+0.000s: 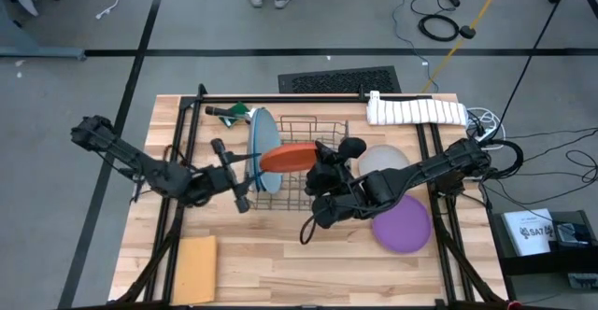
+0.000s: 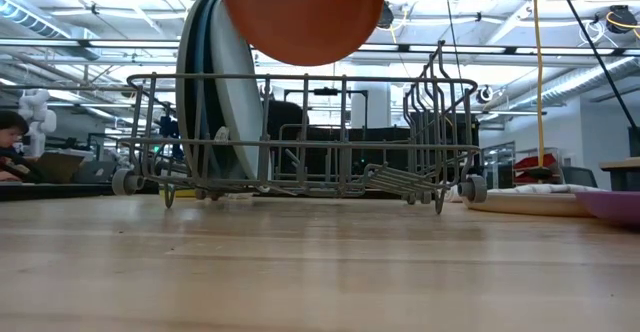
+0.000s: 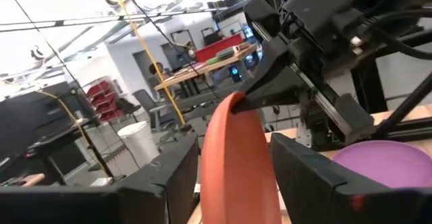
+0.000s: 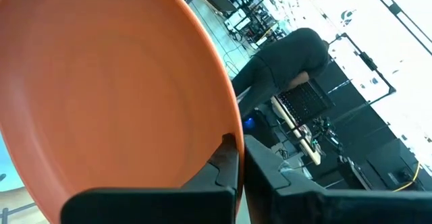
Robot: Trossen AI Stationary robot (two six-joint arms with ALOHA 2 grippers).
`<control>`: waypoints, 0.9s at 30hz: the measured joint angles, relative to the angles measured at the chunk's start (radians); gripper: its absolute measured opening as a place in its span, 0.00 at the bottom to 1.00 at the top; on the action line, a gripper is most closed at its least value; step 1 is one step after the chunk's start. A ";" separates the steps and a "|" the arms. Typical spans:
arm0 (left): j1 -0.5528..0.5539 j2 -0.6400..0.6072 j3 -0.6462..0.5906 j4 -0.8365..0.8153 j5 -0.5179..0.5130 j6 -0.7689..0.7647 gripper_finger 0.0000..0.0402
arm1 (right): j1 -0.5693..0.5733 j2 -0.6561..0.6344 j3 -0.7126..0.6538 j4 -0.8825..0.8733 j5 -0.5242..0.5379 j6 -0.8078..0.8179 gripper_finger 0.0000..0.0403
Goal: Sort dishes
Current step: Put the orange plate into the green dish rack
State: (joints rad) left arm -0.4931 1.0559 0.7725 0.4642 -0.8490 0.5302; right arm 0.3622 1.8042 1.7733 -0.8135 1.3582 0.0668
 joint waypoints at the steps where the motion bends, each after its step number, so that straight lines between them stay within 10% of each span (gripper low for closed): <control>1: 0.005 0.021 0.014 0.000 -0.007 0.000 0.47 | 0.000 0.000 0.000 0.000 -0.001 0.000 0.00; 15: 0.081 0.205 0.099 -0.004 -0.189 0.029 0.45 | 0.028 0.000 0.000 0.001 -0.002 -0.020 0.00; 27: 0.091 0.247 0.127 0.001 -0.190 0.055 0.04 | 0.077 0.000 0.000 -0.002 0.014 -0.044 0.00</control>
State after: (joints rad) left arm -0.4023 1.3033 0.8997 0.4656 -1.0388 0.5855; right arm 0.4390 1.8040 1.7737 -0.8154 1.3718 0.0232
